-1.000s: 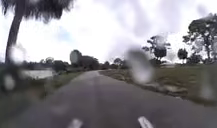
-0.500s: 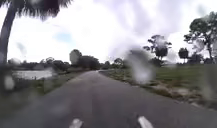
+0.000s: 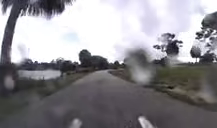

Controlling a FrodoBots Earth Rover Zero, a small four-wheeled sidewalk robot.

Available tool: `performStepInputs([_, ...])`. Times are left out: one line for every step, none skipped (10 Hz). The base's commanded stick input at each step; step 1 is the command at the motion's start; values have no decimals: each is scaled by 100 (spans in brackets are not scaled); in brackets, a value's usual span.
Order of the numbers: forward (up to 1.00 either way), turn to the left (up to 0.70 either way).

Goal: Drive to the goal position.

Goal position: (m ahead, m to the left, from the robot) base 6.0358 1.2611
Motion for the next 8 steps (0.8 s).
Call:
performStepInputs([70, 0])
performStepInputs([70, 0])
performStepInputs([70, 0])
performStepInputs([70, 0])
performStepInputs([70, 0])
performStepInputs([70, 0])
performStepInputs([70, 0])
performStepInputs([70, 0])
